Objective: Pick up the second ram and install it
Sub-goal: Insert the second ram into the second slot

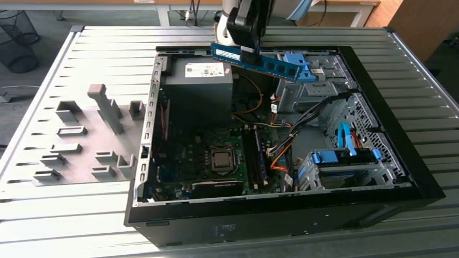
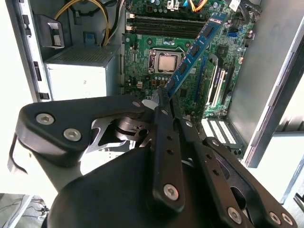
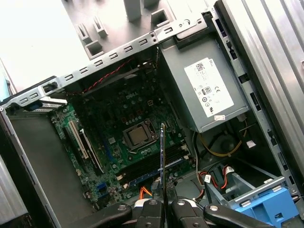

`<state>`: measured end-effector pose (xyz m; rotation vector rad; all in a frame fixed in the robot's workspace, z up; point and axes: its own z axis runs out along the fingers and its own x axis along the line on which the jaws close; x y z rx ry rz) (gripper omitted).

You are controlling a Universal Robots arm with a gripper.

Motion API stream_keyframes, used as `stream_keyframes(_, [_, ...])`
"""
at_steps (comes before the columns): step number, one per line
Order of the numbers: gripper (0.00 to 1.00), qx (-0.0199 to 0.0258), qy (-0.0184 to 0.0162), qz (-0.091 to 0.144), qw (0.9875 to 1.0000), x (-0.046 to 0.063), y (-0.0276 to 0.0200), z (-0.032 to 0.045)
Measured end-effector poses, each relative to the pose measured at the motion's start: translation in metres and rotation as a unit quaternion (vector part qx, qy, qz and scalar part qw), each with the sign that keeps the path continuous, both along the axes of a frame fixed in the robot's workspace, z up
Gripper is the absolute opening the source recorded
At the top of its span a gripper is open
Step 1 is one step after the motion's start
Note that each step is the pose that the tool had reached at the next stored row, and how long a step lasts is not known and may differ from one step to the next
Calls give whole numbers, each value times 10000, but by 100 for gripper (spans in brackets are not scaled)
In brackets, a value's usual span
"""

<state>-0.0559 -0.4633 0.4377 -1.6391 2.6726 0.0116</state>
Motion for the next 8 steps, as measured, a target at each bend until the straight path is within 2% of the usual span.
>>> stream_keyframes(4, [14,-2,0,-347,9994,0,0,-5])
stream_keyframes(8, [14,-3,0,-707,9975,0,1,-13])
